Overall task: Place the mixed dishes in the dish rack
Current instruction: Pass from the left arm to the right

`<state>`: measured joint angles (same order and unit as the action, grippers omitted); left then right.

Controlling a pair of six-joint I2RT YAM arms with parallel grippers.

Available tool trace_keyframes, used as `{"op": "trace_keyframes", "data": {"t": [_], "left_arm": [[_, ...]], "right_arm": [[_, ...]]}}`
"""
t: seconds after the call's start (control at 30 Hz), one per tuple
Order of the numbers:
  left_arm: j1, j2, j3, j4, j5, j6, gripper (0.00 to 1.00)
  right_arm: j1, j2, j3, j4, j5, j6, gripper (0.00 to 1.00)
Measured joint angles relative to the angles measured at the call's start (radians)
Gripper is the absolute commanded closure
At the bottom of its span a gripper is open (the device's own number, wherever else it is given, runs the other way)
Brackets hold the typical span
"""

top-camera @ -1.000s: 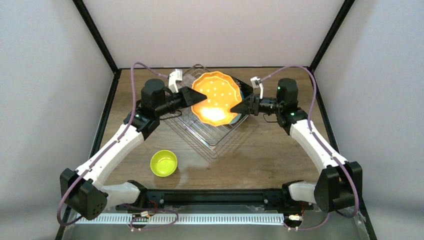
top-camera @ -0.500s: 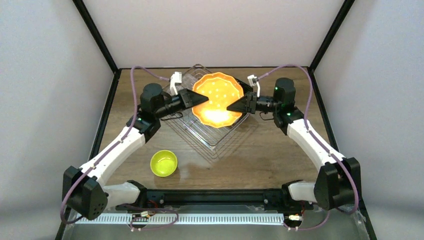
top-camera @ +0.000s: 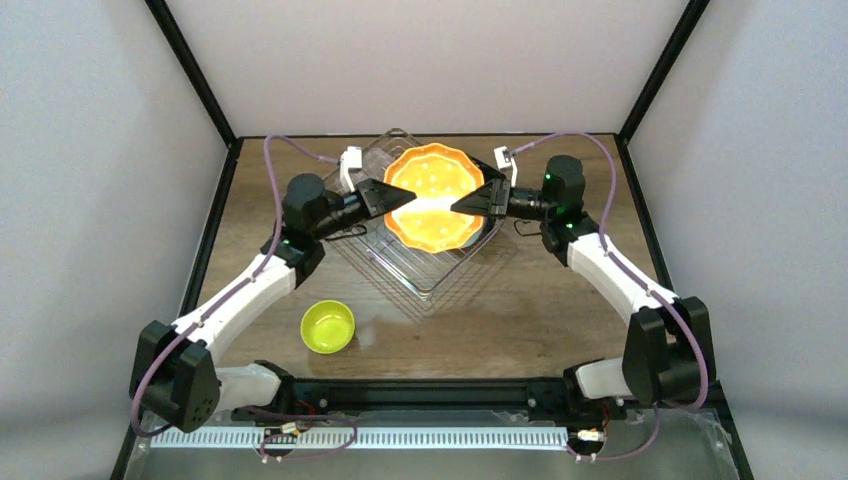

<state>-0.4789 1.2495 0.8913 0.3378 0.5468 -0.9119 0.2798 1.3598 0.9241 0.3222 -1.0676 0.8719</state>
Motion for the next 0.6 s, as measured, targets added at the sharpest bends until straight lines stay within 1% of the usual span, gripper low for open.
{"op": "trace_keyframes", "data": {"t": [0.03, 0.07, 0.1, 0.13, 0.17, 0.2, 0.27, 0.33, 0.47, 0.53, 0.6], "left_arm": [[0.004, 0.009, 0.0, 0.007, 0.002, -0.004, 0.97], [0.006, 0.015, 0.0, 0.01, 0.002, -0.008, 0.97], [0.009, 0.023, 0.0, 0.014, 0.003, -0.013, 0.94], [0.011, 0.027, 0.0, 0.017, 0.004, -0.016, 0.87], [0.012, 0.032, 0.0, 0.019, 0.005, -0.019, 0.73], [0.012, 0.034, 0.0, 0.019, 0.004, -0.021, 0.51], [0.013, 0.038, 0.002, 0.013, 0.0, -0.026, 0.37], [0.011, 0.041, 0.014, -0.02, -0.008, -0.044, 0.19], [0.009, 0.04, 0.034, -0.089, -0.049, -0.075, 0.04], [0.009, 0.04, 0.039, -0.112, -0.072, -0.082, 0.01], [0.008, 0.04, 0.044, -0.135, -0.094, -0.087, 0.0]], "right_arm": [[0.001, 0.007, 0.0, 0.003, 0.003, 0.004, 0.98], [0.001, 0.014, 0.0, 0.007, 0.005, 0.008, 0.99], [0.001, 0.019, 0.0, 0.008, 0.006, 0.011, 0.99], [0.001, 0.021, 0.0, 0.009, 0.01, 0.016, 0.99], [0.001, 0.023, 0.0, 0.009, 0.011, 0.017, 0.99], [0.001, 0.024, 0.0, 0.009, 0.013, 0.019, 0.99], [0.001, 0.025, 0.0, 0.007, 0.014, 0.016, 0.99], [0.005, 0.025, 0.003, 0.011, 0.02, -0.019, 0.99], [0.013, 0.025, 0.027, -0.023, 0.047, -0.108, 0.99], [0.02, 0.025, 0.049, -0.065, 0.066, -0.153, 0.99], [0.027, 0.025, 0.074, -0.108, 0.086, -0.191, 0.99]]}}
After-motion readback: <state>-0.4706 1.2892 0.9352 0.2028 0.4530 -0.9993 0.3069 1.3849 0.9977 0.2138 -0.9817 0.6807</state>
